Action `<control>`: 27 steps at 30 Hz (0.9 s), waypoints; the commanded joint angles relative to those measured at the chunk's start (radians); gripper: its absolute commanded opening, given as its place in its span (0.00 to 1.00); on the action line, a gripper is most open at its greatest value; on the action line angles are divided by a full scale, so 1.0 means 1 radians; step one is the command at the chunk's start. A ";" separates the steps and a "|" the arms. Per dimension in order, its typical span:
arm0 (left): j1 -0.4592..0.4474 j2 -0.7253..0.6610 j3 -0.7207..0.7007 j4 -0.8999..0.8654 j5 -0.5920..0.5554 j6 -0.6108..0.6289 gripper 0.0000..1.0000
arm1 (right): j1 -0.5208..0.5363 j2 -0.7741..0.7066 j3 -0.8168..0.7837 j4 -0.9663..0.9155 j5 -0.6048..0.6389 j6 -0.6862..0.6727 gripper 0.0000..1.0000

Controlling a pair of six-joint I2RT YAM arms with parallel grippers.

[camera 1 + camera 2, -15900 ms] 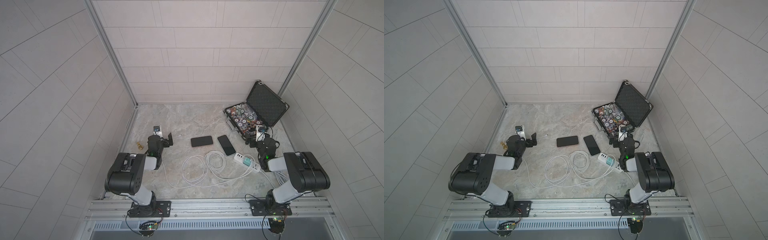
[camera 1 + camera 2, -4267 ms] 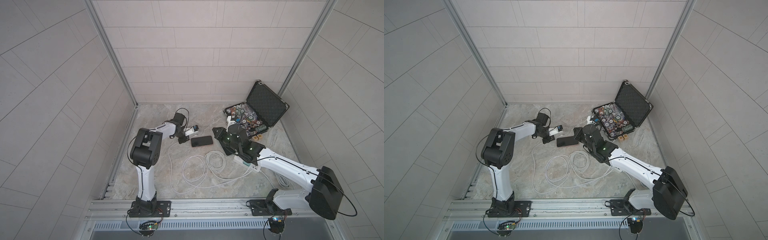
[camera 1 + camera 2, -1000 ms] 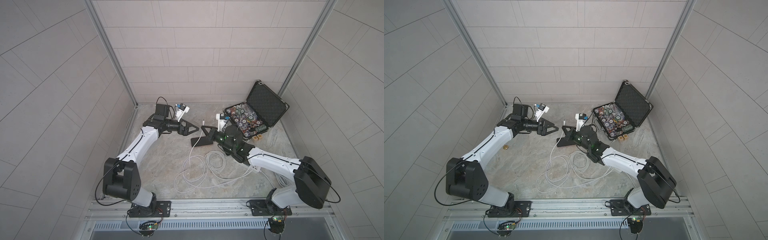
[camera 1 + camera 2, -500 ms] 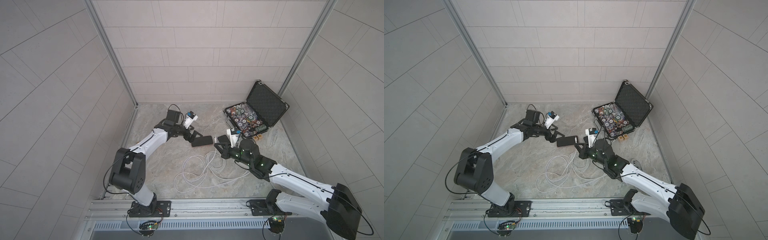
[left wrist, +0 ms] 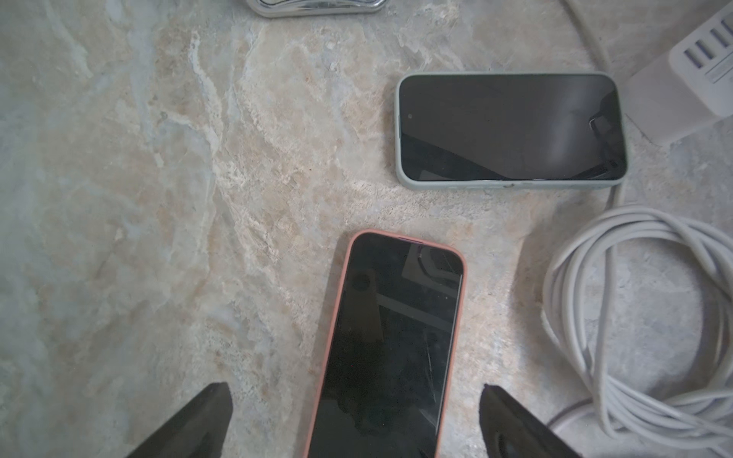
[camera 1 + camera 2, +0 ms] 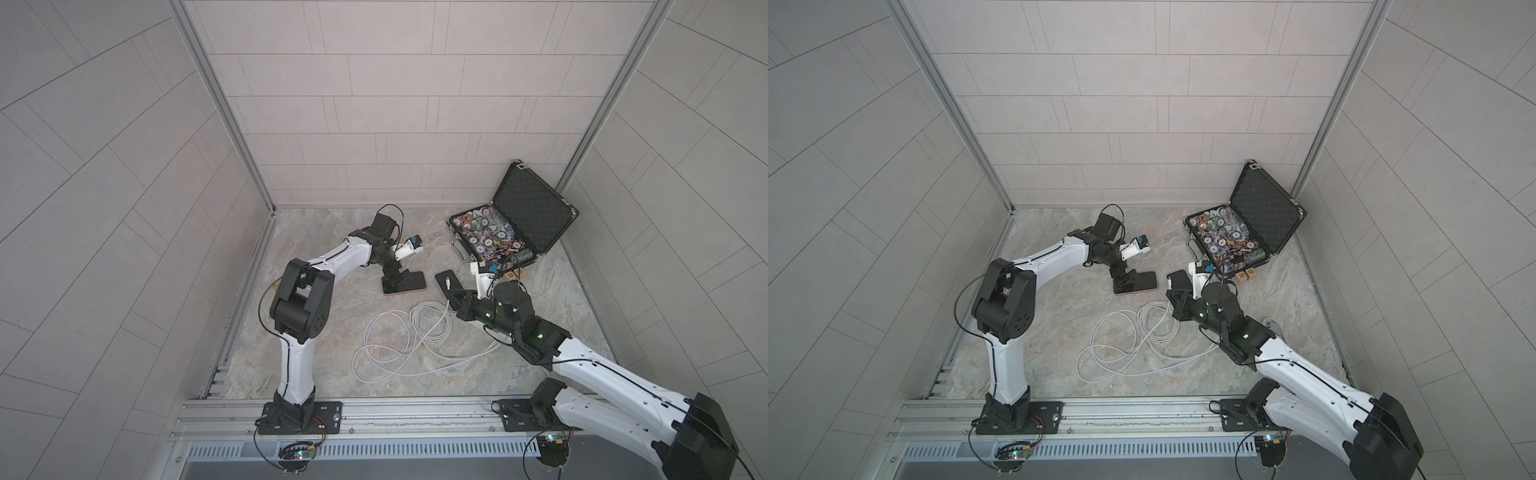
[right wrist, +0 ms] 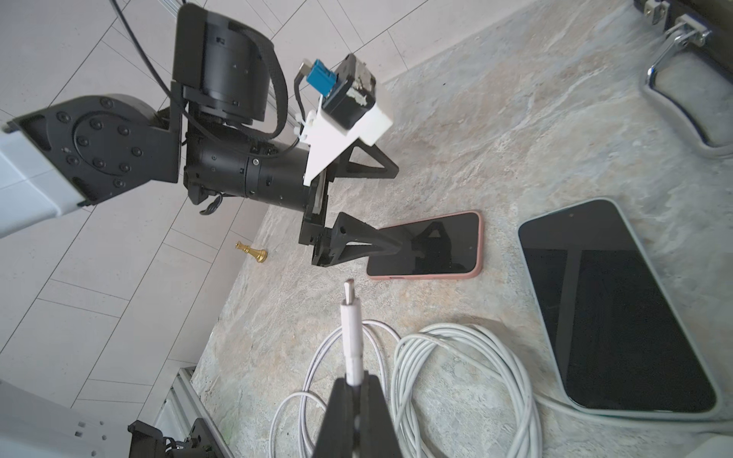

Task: Plug the charging cable into the phone
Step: Pick up the charging cable from the center of the board, then pick up the phone at the center of the board.

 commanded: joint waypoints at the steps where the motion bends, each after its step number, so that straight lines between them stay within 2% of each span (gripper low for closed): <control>1: -0.003 0.059 0.052 -0.165 -0.024 0.109 1.00 | -0.005 -0.013 0.011 -0.016 -0.008 0.008 0.00; 6: -0.015 0.095 0.079 -0.202 -0.031 0.113 1.00 | -0.010 -0.014 0.017 -0.015 -0.019 -0.003 0.00; 14: -0.036 0.208 0.171 -0.261 -0.129 0.096 1.00 | -0.018 0.010 0.029 0.003 -0.046 -0.001 0.00; 19: -0.044 0.236 0.201 -0.271 -0.136 0.088 0.99 | -0.018 0.015 0.037 0.020 -0.061 -0.002 0.00; 21: -0.050 0.239 0.203 -0.276 -0.141 0.093 0.92 | -0.018 0.014 0.038 0.020 -0.060 -0.002 0.00; 26: -0.052 0.244 0.208 -0.317 -0.138 0.111 0.63 | -0.021 0.006 0.037 0.014 -0.058 -0.004 0.00; 27: -0.053 0.243 0.211 -0.327 -0.130 0.112 0.61 | -0.021 0.006 0.037 0.014 -0.058 -0.004 0.00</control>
